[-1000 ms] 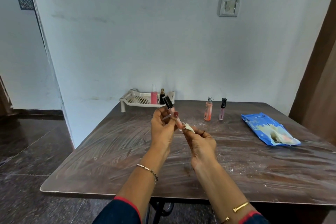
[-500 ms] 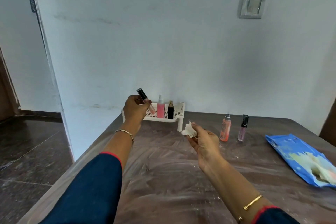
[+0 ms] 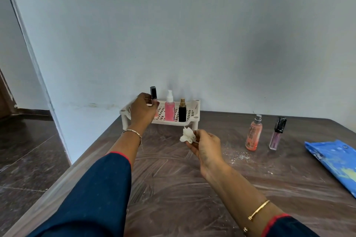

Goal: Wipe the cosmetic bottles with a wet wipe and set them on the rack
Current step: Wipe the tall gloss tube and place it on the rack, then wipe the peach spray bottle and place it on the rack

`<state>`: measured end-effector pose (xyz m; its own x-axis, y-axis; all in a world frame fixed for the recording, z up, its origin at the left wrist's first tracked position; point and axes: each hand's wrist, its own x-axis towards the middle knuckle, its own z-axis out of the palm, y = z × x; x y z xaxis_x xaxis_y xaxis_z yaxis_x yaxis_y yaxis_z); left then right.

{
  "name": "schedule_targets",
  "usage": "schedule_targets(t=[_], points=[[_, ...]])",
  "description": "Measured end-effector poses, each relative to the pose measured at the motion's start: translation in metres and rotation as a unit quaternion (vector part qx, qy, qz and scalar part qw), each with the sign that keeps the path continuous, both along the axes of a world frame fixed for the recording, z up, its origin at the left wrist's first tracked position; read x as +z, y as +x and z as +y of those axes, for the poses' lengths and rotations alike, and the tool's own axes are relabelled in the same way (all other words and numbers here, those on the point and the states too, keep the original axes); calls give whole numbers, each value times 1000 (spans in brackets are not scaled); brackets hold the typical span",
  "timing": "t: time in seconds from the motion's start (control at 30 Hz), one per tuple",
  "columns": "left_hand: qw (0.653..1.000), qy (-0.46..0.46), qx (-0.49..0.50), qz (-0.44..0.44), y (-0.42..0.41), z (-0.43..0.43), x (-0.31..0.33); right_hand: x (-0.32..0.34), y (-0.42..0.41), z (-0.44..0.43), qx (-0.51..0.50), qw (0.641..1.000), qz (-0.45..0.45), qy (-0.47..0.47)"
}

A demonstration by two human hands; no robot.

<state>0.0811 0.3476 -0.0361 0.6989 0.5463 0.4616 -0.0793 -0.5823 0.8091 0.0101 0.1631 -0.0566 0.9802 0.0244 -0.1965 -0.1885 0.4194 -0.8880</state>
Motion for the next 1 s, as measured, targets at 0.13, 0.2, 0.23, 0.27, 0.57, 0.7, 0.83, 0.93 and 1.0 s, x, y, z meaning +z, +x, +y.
schedule_targets(t=[0.13, 0.2, 0.23, 0.27, 0.57, 0.7, 0.83, 0.93, 1.0], points=[[999, 24, -16, 44, 10, 1, -6, -7, 4, 3, 8, 1000, 3, -8], [997, 39, -17, 65, 12, 1, -9, -7, 6, 3, 8, 1000, 3, -8], [997, 42, -14, 68, 12, 2, -10, -6, 7, 3, 7, 1000, 2, -9], [997, 42, -13, 69, 12, 2, -10, -5, 8, 4, 7, 1000, -1, -9], [995, 39, -27, 91, 6, 6, -8, 1, 3, 6, 16, 1000, -6, -12], [993, 55, -51, 86, 0, 3, 2, 6, 0, 0, 13, 1000, -11, -15], [987, 128, 0, 94, -8, -16, 23, 12, -7, -9, 1, 1000, -20, -21], [974, 202, -21, 96, -12, -44, 41, 13, -12, -18, -4, 999, -34, -26], [967, 236, -50, 86, -15, -71, 52, 14, -15, -28, -7, 999, -40, -27]])
